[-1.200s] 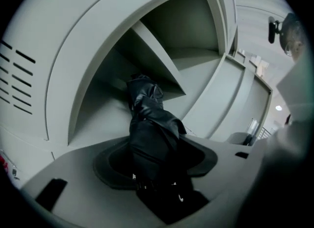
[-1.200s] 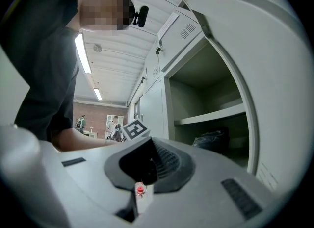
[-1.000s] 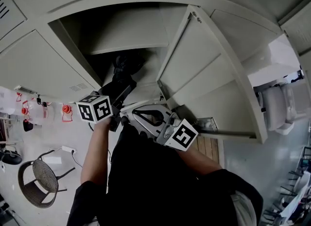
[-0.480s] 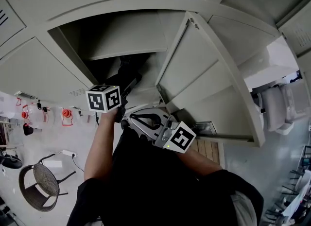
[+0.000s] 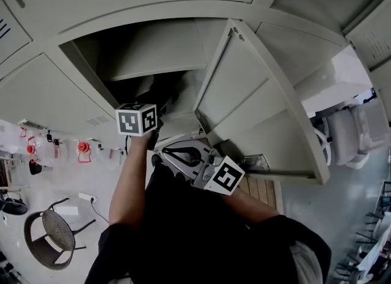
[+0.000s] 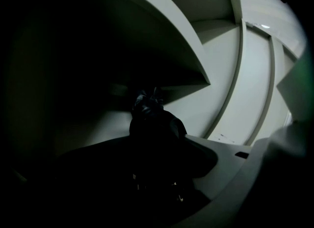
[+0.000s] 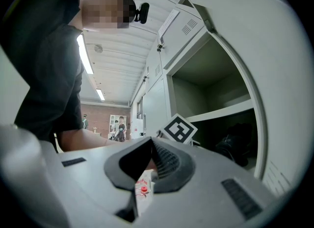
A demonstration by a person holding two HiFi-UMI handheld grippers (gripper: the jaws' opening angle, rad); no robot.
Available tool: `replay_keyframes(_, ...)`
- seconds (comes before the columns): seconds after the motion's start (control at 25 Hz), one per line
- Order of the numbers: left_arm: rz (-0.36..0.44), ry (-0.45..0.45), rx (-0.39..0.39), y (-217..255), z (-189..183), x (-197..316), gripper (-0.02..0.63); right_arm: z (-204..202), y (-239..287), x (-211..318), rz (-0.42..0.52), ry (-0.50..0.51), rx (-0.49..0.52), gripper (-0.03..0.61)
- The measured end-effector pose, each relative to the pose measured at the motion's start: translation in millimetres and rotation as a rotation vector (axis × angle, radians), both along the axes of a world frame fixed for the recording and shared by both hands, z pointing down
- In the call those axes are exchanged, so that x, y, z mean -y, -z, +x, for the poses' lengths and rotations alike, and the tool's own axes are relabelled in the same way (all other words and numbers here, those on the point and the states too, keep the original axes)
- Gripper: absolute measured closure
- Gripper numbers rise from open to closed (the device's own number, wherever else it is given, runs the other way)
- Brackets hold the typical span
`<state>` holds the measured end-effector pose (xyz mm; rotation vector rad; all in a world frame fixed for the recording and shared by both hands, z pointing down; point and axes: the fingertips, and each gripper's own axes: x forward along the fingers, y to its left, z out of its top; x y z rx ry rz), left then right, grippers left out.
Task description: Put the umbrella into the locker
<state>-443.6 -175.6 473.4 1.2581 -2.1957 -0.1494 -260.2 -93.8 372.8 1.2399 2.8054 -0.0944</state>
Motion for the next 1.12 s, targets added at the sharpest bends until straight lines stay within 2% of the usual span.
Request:
replay_keyframes(0.28,-0.048,0.01,-0.006,-12,-9,5,0.364,1,1,-1,0.003,0.003,-0.001,0.565)
replay_keyframes(0.44,-0.101,0.01,0.019,-19,-15,7,0.362,2,1,0,0.006,0.0,-0.004,0.565)
replay_keyframes(0.96,-0.185,0.003,0.063,-31,-28,14,0.362,4,-2,3,0.008,-0.008,-0.009,0.565)
replay_keyframes(1.12,-0.238,-0.021,0.084,-37,-30,19,0.36,5,-4,1,0.015,-0.005,-0.011,0.565)
